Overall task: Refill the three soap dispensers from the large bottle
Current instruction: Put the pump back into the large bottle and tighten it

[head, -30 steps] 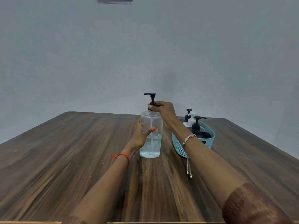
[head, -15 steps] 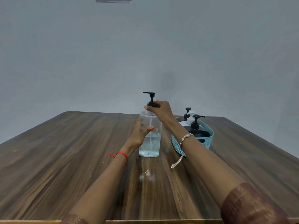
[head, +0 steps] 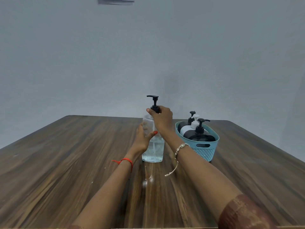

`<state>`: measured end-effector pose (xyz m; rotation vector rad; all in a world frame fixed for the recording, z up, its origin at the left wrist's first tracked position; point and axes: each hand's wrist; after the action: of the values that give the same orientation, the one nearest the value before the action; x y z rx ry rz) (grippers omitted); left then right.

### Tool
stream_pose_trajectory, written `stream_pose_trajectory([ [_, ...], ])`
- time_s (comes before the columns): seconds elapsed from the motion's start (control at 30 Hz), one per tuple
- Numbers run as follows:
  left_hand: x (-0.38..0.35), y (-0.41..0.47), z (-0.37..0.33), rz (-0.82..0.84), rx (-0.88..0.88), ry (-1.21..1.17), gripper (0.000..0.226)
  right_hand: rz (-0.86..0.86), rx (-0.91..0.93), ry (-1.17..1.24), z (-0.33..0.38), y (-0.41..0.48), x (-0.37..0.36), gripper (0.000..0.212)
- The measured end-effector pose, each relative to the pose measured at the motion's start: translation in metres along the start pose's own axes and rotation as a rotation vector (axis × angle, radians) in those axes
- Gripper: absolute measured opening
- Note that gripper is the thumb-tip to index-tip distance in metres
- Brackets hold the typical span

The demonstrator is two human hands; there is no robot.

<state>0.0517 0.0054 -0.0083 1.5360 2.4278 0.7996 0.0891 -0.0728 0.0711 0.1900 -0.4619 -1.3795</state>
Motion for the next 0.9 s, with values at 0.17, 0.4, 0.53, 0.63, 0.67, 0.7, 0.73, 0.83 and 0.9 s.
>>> stream_pose_trajectory([
  [0.17,-0.001,0.001,0.0,-0.002,-0.013,0.012,0.056,-0.039,-0.004,-0.048,-0.002,-0.002,-0.003,0.025],
  [0.4,0.0,-0.004,-0.003,0.008,0.004,0.019,0.076,0.06,0.061,-0.01,-0.004,-0.013,0.007,0.023],
  [0.53,-0.002,-0.006,-0.009,0.031,0.06,-0.017,0.066,0.155,0.023,-0.051,-0.007,-0.017,0.017,0.034],
  [0.63,-0.001,-0.016,-0.008,0.057,0.083,0.006,0.068,0.233,-0.036,-0.058,-0.012,-0.02,0.021,0.041],
  [0.67,0.0,-0.018,-0.002,0.067,0.061,0.009,0.068,0.248,-0.058,-0.064,-0.017,-0.021,0.022,0.049],
  [0.7,0.0,-0.022,0.004,0.071,0.044,0.009,0.066,0.249,-0.07,-0.075,-0.021,-0.025,0.022,0.058],
  [0.73,0.001,-0.023,0.012,0.062,0.03,0.024,0.065,0.241,-0.069,-0.089,-0.026,-0.03,0.023,0.065],
  [0.83,0.002,-0.026,0.023,0.044,0.062,0.009,0.06,0.271,-0.055,-0.115,-0.05,-0.047,0.022,0.077],
  [0.9,0.002,-0.028,0.021,-0.002,0.082,0.018,0.048,0.303,-0.097,-0.134,-0.064,-0.057,0.021,0.076],
])
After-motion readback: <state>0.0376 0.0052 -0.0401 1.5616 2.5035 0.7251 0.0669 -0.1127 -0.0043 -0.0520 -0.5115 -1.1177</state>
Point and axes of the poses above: each hand's wrist, its own y-axis towards the middle knuckle, its own x-axis out of the back of the hand, z = x × y, and after that the axes turned 8 degrees about -x, right-handed
